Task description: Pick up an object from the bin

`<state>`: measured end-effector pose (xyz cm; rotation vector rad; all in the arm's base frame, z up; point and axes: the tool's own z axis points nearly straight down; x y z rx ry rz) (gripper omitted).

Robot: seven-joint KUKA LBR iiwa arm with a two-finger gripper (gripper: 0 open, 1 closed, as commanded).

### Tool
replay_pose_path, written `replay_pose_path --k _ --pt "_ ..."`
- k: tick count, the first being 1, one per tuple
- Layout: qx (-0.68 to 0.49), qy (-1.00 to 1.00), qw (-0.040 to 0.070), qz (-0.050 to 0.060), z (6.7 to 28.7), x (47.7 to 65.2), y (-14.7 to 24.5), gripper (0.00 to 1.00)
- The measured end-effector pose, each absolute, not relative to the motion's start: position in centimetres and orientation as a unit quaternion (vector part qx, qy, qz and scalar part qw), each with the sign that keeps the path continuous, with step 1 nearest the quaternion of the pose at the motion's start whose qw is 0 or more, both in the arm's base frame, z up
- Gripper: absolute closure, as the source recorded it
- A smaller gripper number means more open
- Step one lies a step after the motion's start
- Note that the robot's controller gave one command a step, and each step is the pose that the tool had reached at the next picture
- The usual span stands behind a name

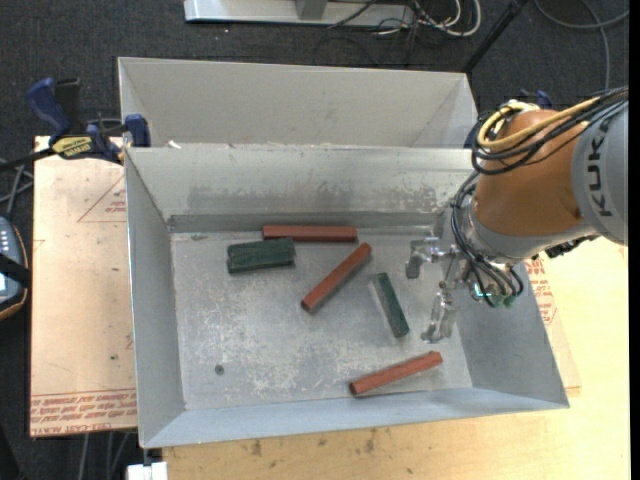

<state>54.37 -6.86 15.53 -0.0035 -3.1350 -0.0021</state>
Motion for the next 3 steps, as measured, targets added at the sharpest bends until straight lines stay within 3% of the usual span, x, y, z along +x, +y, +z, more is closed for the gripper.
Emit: replay_pose_path --k 1,2,3 --pt "0.000 -1.000 0.000 0.000 15.9 54.6 -6.8 0.00" --pt "0.015 -1.000 -0.005 0.000 15.0 53.7 -7.1 0.00" --pt "0.051 -0.999 0.000 0.000 10.0 48.6 -6.9 0.00"
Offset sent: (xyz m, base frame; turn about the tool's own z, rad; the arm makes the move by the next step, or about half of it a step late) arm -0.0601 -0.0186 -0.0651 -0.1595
